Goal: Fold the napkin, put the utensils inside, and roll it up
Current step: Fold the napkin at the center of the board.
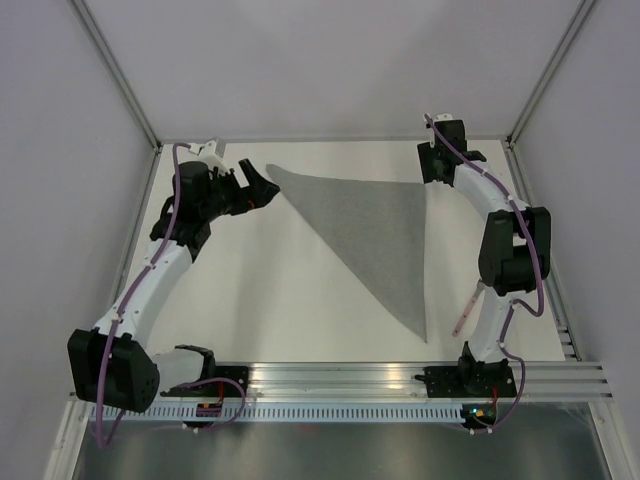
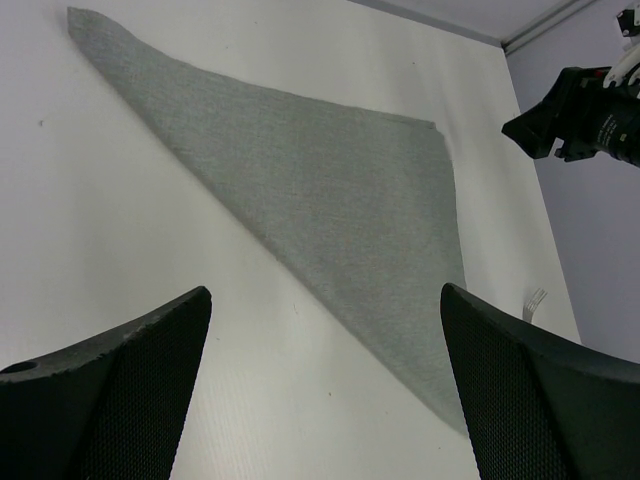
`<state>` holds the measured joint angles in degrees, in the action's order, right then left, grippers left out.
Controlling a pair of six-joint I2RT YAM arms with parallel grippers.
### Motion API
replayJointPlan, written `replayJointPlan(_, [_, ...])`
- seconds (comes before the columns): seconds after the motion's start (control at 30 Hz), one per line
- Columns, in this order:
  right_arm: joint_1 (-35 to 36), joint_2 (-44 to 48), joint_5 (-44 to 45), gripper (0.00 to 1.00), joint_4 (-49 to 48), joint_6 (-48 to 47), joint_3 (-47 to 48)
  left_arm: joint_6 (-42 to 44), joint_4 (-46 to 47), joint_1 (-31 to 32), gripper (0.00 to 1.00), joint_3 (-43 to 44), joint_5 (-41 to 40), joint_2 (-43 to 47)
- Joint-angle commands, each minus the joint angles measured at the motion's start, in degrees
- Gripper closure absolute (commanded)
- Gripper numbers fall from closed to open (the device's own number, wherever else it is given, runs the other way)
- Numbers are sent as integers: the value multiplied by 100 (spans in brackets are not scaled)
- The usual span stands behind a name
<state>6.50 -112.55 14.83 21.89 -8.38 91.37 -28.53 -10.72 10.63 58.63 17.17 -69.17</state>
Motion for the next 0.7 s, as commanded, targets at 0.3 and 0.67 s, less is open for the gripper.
replayJointPlan(0.3, [-131,-672,117,29,562,161,646,-372,1046,149,0,-317,173,-675])
replayJointPlan(0.67, [-509,1006,-946,31,738,135,-1154,-293,1529,255,5,218,-767,-2188])
